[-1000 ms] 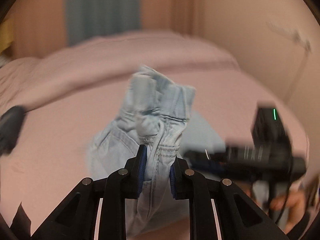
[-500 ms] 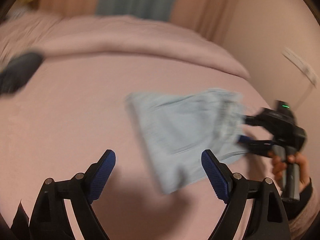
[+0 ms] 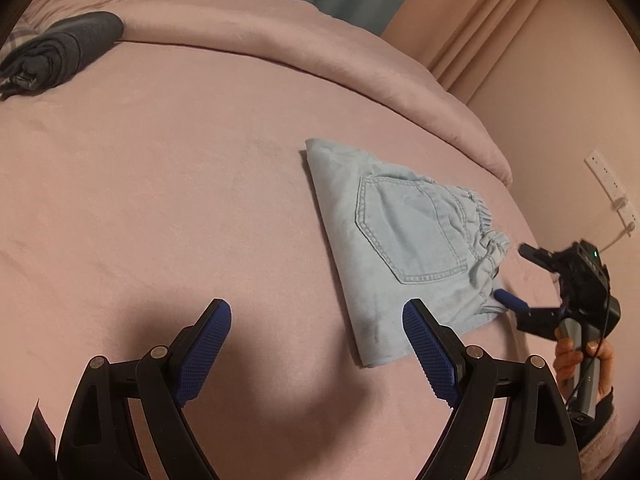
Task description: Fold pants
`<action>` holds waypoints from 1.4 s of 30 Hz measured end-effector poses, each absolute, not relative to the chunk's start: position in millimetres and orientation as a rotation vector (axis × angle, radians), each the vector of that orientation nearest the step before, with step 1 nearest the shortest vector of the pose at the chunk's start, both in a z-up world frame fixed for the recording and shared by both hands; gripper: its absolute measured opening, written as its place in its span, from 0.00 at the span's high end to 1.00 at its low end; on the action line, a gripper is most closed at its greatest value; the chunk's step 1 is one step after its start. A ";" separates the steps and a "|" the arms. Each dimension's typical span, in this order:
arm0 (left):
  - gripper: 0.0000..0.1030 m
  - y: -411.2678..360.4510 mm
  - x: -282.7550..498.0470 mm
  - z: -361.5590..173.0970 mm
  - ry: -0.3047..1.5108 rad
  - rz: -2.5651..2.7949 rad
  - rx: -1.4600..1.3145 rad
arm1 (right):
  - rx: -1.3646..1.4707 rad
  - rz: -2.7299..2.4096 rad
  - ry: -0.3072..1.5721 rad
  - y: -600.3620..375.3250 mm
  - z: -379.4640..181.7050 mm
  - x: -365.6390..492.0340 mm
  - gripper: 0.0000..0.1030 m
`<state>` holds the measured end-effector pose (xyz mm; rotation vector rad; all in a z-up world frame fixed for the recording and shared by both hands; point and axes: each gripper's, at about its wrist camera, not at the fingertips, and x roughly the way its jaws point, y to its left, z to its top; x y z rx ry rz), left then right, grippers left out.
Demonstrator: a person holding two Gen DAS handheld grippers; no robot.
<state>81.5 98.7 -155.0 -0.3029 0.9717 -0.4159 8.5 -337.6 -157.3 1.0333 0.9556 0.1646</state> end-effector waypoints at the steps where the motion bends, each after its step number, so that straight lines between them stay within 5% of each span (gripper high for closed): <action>1: 0.15 98.5 79.4 -153.9 0.974 -0.415 -0.300 | 1.013 0.164 0.968 -332.0 -158.0 13.2 0.22; 7: 0.15 97.8 74.5 -152.2 0.983 -0.406 -0.292 | 0.927 0.137 1.034 -293.5 -168.2 57.4 0.22; 10: 0.15 98.3 72.9 -154.3 1.000 -0.398 -0.288 | 0.889 0.191 0.991 -284.9 -155.4 63.8 0.68; 12: 0.15 96.1 72.2 -154.7 1.006 -0.396 -0.285 | 0.812 0.207 0.955 -281.3 -142.0 61.7 0.72; 18: 0.15 90.8 70.7 -154.7 1.014 -0.399 -0.281 | 0.703 0.188 0.812 -298.5 -103.8 39.9 0.73; 25: 0.15 74.5 75.4 -152.2 1.029 -0.409 -0.250 | 0.736 0.021 0.948 -336.4 -171.8 42.1 0.72; 32: 0.15 54.8 80.6 -140.5 1.001 -0.441 -0.179 | 0.653 -0.033 0.912 -347.7 -138.5 35.4 0.47; 36: 0.15 23.7 98.6 -130.4 0.976 -0.484 -0.120 | 0.549 0.009 0.789 -344.9 -99.3 35.0 0.49; 38: 0.15 7.5 111.3 -122.1 0.948 -0.513 -0.110 | 0.497 0.051 0.786 -338.1 -93.6 47.4 0.64; 42: 0.15 -33.1 157.2 -116.0 0.943 -0.569 -0.100 | 0.393 0.092 0.801 -318.4 -91.3 85.3 0.67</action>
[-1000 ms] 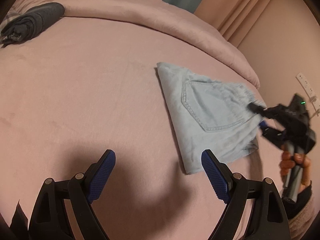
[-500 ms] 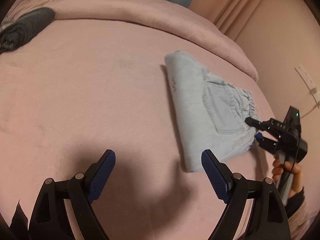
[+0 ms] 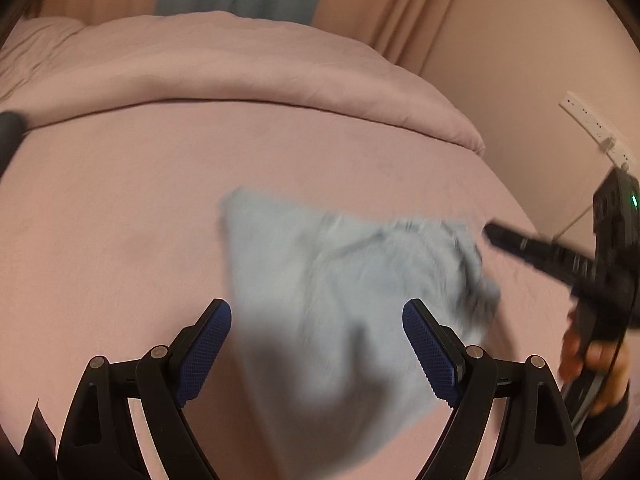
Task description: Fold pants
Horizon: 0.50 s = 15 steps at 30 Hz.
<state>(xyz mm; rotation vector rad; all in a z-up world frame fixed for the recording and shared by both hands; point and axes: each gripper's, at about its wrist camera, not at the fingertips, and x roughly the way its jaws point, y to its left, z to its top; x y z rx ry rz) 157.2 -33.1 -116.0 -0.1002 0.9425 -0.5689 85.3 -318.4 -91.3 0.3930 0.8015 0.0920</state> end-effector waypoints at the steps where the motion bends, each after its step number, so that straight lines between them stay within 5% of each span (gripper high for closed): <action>1: 0.15 -39.5 167.7 -119.4 0.956 -0.566 -0.102 | 0.374 0.094 0.808 -314.3 -93.1 91.0 0.68; 7: 0.15 -64.1 242.8 -173.0 1.150 -0.439 -0.098 | 0.223 0.033 0.909 -319.1 -133.1 103.1 0.64; 9: 0.04 -73.7 248.6 -174.0 1.160 -0.439 -0.070 | 0.297 0.054 0.968 -334.3 -160.5 105.1 0.63; 12: 0.04 -84.0 248.7 -174.7 1.166 -0.410 -0.005 | 0.375 0.092 0.952 -349.7 -167.4 103.6 0.64; 15: 0.04 -67.0 236.6 -162.5 1.126 -0.427 -0.074 | 0.384 0.068 0.964 -355.1 -167.1 103.4 0.47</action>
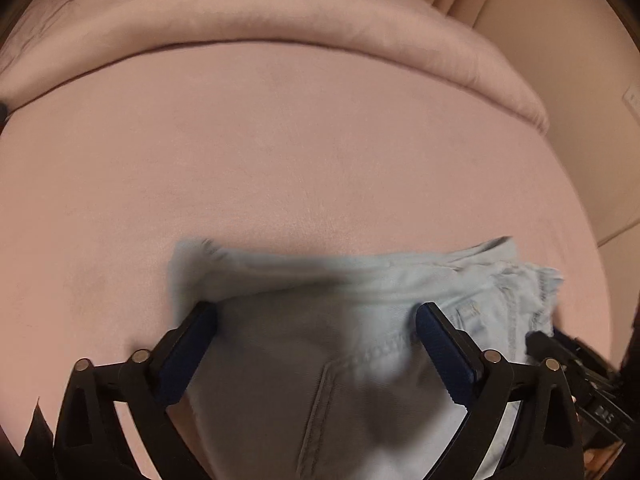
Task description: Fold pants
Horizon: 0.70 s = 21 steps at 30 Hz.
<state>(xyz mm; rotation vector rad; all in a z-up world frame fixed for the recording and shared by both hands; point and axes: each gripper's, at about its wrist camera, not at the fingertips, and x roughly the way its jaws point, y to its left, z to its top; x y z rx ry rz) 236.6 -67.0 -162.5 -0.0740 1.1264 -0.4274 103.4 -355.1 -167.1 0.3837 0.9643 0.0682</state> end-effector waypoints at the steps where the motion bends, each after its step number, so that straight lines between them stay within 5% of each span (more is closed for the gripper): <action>1: 0.04 -60.6 230.8 -157.9 1.112 -0.427 -0.089 | 0.396 0.049 0.970 -355.1 -164.9 101.7 0.46; 9: 0.04 4.9 161.9 -143.7 1.025 -0.404 -0.167 | 0.267 0.019 0.837 -323.8 -122.3 53.4 0.46; 21: 0.04 -9.9 107.9 -146.8 0.991 -0.468 -0.062 | 0.045 0.093 0.780 -283.0 -118.3 34.6 0.58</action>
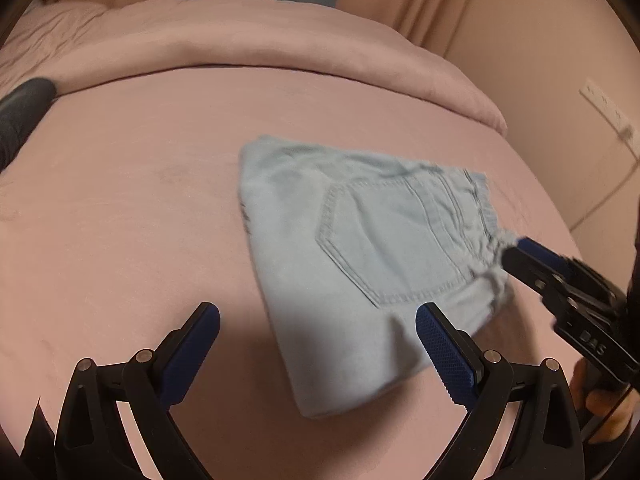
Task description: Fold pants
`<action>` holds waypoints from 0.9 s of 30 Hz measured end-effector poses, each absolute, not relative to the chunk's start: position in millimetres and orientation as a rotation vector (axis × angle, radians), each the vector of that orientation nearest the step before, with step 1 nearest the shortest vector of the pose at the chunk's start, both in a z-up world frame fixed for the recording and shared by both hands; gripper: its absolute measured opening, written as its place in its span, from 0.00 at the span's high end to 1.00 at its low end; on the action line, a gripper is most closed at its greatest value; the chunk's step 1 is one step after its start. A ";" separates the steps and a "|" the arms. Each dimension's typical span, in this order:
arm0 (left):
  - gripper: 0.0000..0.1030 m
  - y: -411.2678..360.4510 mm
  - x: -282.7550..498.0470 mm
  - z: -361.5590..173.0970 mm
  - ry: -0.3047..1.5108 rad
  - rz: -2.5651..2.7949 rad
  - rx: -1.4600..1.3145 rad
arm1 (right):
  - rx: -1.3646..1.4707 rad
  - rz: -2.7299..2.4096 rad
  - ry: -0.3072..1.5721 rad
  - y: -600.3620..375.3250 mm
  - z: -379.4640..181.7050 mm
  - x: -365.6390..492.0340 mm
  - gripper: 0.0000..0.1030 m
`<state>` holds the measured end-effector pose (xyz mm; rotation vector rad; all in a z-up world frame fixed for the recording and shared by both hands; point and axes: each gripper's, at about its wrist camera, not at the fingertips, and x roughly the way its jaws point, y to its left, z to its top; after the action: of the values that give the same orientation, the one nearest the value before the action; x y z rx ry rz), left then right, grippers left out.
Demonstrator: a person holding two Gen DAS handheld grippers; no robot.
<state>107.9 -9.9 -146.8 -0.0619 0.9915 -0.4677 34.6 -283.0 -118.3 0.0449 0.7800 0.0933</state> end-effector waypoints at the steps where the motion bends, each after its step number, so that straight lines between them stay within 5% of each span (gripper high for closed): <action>1: 0.04 -16.6 107.0 -148.6 0.992 -0.468 -0.051 | 0.044 0.090 0.788 -280.8 -120.1 36.2 0.58; 27: 0.04 -24.6 99.9 -178.2 1.081 -0.456 -0.013 | 0.024 0.077 0.865 -264.5 -151.4 34.4 0.60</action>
<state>99.9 -24.6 -178.2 -0.0125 1.0814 -0.4560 34.4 -264.5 -151.4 0.0240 0.8651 0.0769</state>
